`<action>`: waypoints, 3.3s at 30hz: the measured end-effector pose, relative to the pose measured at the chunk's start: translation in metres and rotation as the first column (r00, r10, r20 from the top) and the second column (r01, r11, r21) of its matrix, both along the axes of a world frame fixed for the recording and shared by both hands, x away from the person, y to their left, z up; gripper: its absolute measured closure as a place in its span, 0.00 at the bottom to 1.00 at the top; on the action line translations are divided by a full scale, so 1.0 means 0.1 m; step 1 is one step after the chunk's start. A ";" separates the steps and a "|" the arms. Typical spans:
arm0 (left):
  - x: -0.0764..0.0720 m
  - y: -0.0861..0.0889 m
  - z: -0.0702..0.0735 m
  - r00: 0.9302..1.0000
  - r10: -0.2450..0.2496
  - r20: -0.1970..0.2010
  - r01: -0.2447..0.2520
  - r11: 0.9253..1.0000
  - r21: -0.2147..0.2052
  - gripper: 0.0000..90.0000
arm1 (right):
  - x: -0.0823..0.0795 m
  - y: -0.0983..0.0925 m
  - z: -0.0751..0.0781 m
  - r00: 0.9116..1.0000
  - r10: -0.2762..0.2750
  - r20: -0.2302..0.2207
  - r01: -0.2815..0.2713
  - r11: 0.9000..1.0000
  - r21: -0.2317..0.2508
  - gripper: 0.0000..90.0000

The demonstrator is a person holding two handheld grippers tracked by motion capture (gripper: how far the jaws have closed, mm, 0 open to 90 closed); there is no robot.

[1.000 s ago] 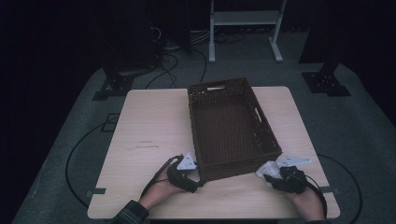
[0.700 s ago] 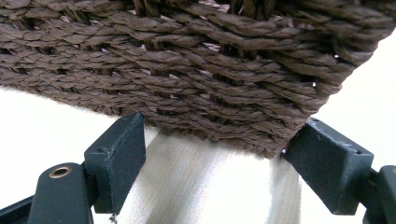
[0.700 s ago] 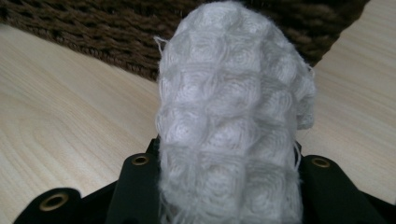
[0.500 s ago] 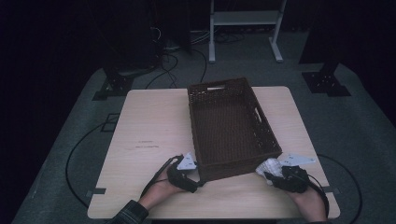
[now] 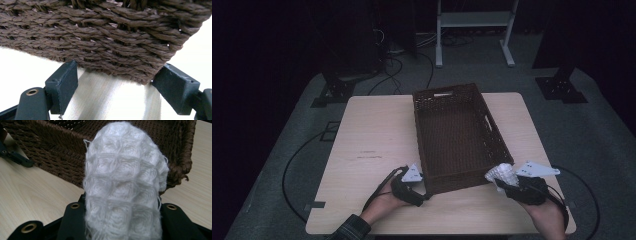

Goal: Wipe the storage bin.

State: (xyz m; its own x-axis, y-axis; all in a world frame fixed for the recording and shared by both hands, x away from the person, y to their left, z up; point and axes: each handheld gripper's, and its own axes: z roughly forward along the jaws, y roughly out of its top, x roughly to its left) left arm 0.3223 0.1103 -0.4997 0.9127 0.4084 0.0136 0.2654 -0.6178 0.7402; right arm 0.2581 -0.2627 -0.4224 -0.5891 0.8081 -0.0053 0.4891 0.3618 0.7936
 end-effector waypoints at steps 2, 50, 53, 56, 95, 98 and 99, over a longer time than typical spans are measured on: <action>0.00 0.00 0.00 1.000 0.000 0.000 0.000 1.000 0.000 0.22 | 0.01 0.00 -0.01 1.000 0.003 -0.004 -0.003 1.000 0.005 0.63; 0.00 0.00 0.00 1.000 0.003 0.000 -0.003 1.000 0.000 0.22 | 0.09 0.35 -0.28 0.991 0.095 -0.097 -0.100 0.993 -0.056 0.63; 0.00 0.00 0.00 1.000 0.002 0.000 -0.002 1.000 -0.001 0.22 | 0.07 0.35 -0.21 0.992 0.098 -0.080 -0.102 0.994 -0.050 0.63; 0.00 0.00 0.00 1.000 0.003 0.000 -0.003 1.000 -0.001 0.22 | 0.05 0.36 -0.15 0.993 0.101 -0.067 -0.105 0.993 -0.048 0.63; 0.00 0.00 0.00 1.000 0.003 0.001 -0.003 1.000 0.001 0.22 | 0.15 0.70 -0.41 0.970 0.210 -0.126 -0.217 0.975 -0.044 0.63; -0.01 0.00 0.00 1.000 0.004 0.001 -0.004 1.000 0.001 0.22 | 0.15 0.74 -0.47 0.966 0.219 -0.136 -0.227 0.972 -0.053 0.63; -0.01 0.00 0.00 1.000 0.004 0.001 -0.004 1.000 0.001 0.22 | 0.15 0.75 -0.48 0.966 0.217 -0.143 -0.226 0.973 -0.053 0.63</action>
State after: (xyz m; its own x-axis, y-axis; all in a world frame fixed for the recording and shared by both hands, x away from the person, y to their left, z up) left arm 0.3217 0.1102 -0.4996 0.9111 0.4120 0.0149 0.2671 -0.6176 0.7398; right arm 0.2731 -0.1874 -0.4702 -0.7525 0.6577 0.0360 0.4916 0.5244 0.6952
